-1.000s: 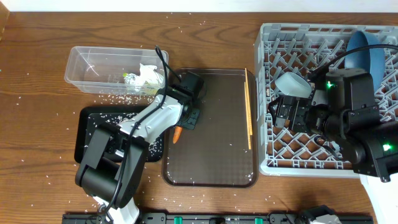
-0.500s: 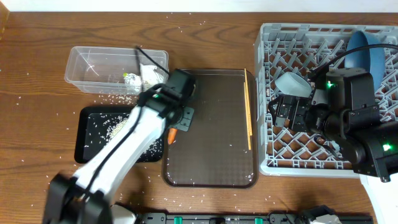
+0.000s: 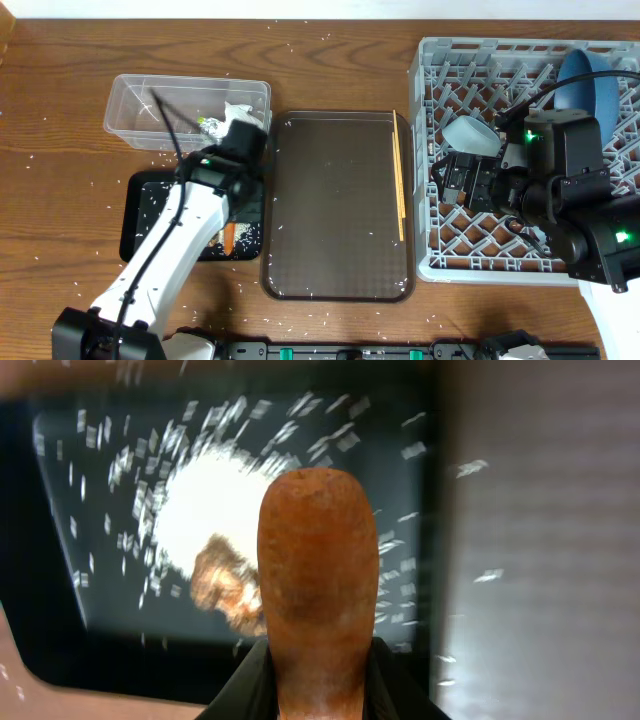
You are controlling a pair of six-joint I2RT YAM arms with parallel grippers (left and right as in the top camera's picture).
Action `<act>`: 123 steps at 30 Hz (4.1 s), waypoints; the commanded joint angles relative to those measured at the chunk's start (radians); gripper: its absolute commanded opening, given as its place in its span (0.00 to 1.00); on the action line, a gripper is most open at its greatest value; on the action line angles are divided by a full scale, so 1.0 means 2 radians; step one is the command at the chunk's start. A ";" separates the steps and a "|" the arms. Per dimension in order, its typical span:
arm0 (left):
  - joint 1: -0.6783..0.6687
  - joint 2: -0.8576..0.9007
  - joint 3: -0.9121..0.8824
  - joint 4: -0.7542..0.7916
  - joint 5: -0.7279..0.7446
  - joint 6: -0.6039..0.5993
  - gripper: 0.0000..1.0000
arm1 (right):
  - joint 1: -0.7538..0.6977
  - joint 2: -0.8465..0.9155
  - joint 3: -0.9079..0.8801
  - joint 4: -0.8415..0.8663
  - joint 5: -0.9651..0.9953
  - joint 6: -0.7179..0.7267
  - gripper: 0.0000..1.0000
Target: Sort waste into correct bins and load items into the dishwasher rack
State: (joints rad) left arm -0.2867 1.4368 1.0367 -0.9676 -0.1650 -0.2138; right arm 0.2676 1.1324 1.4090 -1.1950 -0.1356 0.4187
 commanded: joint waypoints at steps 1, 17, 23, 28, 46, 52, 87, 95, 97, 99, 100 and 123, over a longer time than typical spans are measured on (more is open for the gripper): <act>0.027 0.001 -0.016 0.011 -0.013 -0.049 0.14 | -0.009 0.000 0.005 -0.001 -0.002 0.005 0.99; 0.064 0.001 -0.095 0.161 0.030 -0.357 0.27 | -0.009 0.000 0.005 -0.009 -0.002 0.006 0.99; 0.103 0.001 -0.114 0.193 0.030 -0.377 0.27 | -0.009 0.000 0.005 -0.013 -0.002 0.006 0.99; 0.125 -0.002 -0.112 0.226 0.065 -0.378 0.79 | -0.009 0.000 0.005 -0.010 -0.002 0.006 0.99; 0.093 -0.177 -0.044 0.236 0.236 -0.098 0.75 | -0.009 0.000 0.005 0.034 -0.001 0.005 0.99; -0.006 -0.116 -0.044 0.280 0.286 -0.031 0.75 | -0.009 0.000 0.005 0.067 -0.002 0.005 0.99; 0.085 -0.200 0.013 0.076 0.203 0.028 0.95 | 0.176 0.335 0.000 0.150 0.213 0.055 0.58; 0.094 -0.201 0.011 0.068 0.203 0.028 0.98 | 0.159 0.439 0.000 0.171 0.225 0.054 0.59; 0.094 -0.199 0.011 0.068 0.203 0.028 0.98 | 0.154 0.444 0.000 0.169 0.219 0.054 0.60; 0.094 -0.199 0.011 0.068 0.203 0.028 0.98 | 0.150 0.445 0.000 0.171 0.219 0.054 0.61; 0.094 -0.198 0.011 0.068 0.203 0.028 0.98 | 0.147 0.445 0.000 0.171 0.219 0.054 0.62; 0.094 -0.198 0.011 0.068 0.203 0.028 0.98 | 0.139 0.465 0.002 0.182 0.084 -0.008 0.79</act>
State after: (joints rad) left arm -0.1043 1.0378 1.0527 -0.8299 0.2440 -0.1707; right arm 0.5442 2.0716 1.4242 -0.8139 0.0456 0.4282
